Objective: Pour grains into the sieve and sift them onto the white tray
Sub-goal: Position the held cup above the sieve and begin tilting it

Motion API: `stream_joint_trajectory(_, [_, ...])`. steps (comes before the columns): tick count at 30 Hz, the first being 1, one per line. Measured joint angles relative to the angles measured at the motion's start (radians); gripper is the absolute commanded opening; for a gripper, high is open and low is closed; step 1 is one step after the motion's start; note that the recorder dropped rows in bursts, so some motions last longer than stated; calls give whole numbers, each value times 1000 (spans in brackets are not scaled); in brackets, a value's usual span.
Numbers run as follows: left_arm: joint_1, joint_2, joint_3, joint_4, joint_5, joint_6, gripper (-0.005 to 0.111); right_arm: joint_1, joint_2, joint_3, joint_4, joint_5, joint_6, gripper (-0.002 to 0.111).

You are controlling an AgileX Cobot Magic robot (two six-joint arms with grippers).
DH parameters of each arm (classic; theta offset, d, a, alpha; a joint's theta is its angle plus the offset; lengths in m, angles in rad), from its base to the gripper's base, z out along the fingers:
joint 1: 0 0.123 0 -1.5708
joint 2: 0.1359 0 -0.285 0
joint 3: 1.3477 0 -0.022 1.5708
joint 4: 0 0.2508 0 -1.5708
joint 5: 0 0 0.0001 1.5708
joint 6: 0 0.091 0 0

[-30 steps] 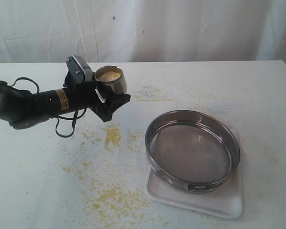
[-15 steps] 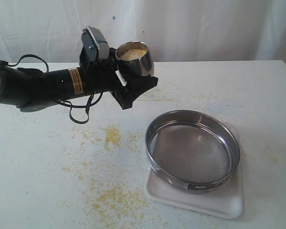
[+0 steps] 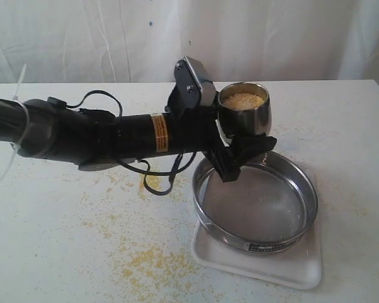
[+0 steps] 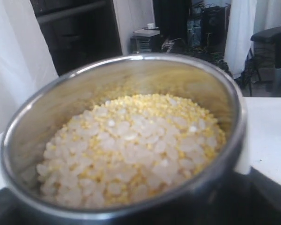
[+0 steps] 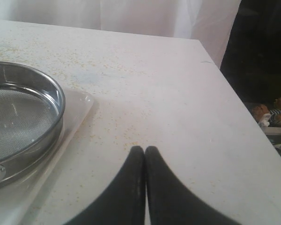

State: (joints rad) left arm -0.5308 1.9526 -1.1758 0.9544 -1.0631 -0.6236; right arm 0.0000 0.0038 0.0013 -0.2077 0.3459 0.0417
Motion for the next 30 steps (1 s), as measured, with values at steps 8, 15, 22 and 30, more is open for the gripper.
stream_joint_trajectory(8, [-84,0,0,-110,164,97,0,0,0,0,0,0,0,0])
stream_joint_trajectory(15, [-134,0,0,-220,350,221,0,0,0,0,0,0,0,0])
stream_joint_trajectory(22, [-182,0,0,-505,454,496,0,0,0,0,0,0,0,0])
stream_joint_trajectory(30, [-185,0,0,-727,529,699,0,0,0,0,0,0,0,0])
